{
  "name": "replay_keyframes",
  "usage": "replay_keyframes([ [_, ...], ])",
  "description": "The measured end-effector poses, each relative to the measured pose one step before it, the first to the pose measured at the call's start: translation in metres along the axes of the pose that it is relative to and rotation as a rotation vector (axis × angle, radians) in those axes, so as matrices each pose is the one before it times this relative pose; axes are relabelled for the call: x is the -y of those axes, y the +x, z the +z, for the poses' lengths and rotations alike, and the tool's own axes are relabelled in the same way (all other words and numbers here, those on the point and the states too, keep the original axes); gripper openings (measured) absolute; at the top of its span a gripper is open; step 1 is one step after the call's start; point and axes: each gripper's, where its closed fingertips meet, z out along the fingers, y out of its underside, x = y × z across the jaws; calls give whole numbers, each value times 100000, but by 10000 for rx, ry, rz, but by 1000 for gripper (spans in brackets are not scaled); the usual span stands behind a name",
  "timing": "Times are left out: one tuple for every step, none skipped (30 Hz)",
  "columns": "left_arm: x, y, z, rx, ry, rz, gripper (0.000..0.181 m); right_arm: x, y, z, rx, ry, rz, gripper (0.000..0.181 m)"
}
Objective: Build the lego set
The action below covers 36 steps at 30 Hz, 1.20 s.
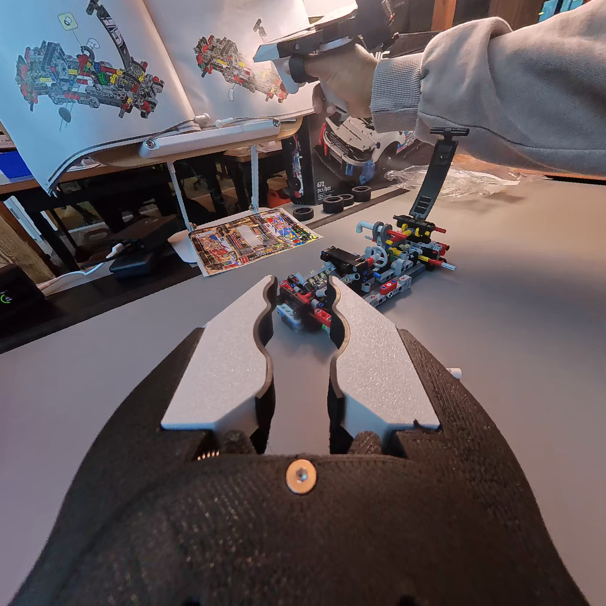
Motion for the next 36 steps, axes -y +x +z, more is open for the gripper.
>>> replay_keyframes([
  [-24,6,5,0,-11,4,28,-92,3,-55,-1,-1,-27,0],
  [-13,11,-8,0,-3,3,28,-97,-11,-52,-1,-6,-14,0],
  [-21,-6,-5,3,-8,4,28,-75,-7,-43,-2,-2,0,0],
  [-29,-16,0,9,-14,2,28,-63,-4,-28,-5,-1,7,0],
  [-22,-31,2,13,-8,2,28,-35,-20,-12,5,2,1,0],
  [-1,-24,9,13,-1,4,28,-23,-6,5,-2,-5,-5,0],
  [-13,-17,-1,11,-2,3,28,-12,-23,12,9,-13,-13,0],
  [-26,-4,23,2,-13,5,28,0,-28,12,9,-15,-20,0],
  [-47,-2,9,0,-21,12,28,67,-22,5,3,16,-27,0],
  [-19,3,14,11,-10,26,28,75,-53,-4,17,14,-18,0],
  [0,0,-3,9,-2,28,29,80,-58,8,20,10,-10,0],
  [-30,16,8,-7,-9,3,29,71,-49,10,17,14,-3,0],
  [-56,28,36,-16,-21,-23,29,48,-31,12,5,6,2,0],
  [-42,13,26,-13,-16,-20,29,13,-59,37,18,-11,-21,0],
  [-23,17,39,-10,-5,-4,29,-2,-58,59,9,-22,-44,0],
  [-36,23,33,-15,-14,-3,29,20,-35,52,5,-10,-47,0],
  [-35,31,36,-13,-14,-4,29,35,-17,58,-6,-11,-32,0],
  [-21,22,16,-12,-10,-1,29,42,28,48,-10,-19,8,0],
  [-18,16,8,-8,-7,3,29,46,42,51,0,-22,26,0],
  [-5,6,0,-3,-4,11,29,67,104,32,-33,-18,-23,0],
  [3,-7,2,-2,2,13,28,85,150,30,-59,-2,-60,0],
  [28,2,-19,-8,7,3,28,57,127,13,-36,-17,-45,0],
  [16,-15,-14,-5,7,-7,28,27,115,19,-18,-36,-10,0],
  [32,-18,-21,-3,12,-4,28,11,130,9,-26,-30,-8,0],
  [27,-25,-23,0,9,0,28,31,130,0,-35,-14,-25,0],
  [25,-14,-22,0,6,-1,28,3,120,-7,-24,-16,-14,0],
  [9,-15,-15,0,2,-3,28,-25,68,2,-7,-35,-5,0],
  [11,-18,-5,0,3,-3,28,-7,61,0,-12,-18,-11,0],
  [25,-2,-14,-3,12,2,28,45,11,-14,-2,2,-11,0],
  [22,15,-11,-5,9,9,28,72,-22,1,16,4,-7,0],
  [6,22,2,-10,-4,13,28,109,-62,7,25,5,-24,0],
  [5,17,-11,-11,-4,14,29,92,-68,24,12,-4,-45,0],
  [20,14,-12,-4,7,9,28,93,-56,36,-5,-7,-46,0],
  [8,15,-5,-9,6,1,28,85,-63,55,6,0,-26,0],
  [-21,16,-4,-18,-15,-5,29,64,-82,75,19,-21,-8,0],
  [-37,18,3,-19,-19,-7,28,34,-97,76,23,-23,-9,0],
])
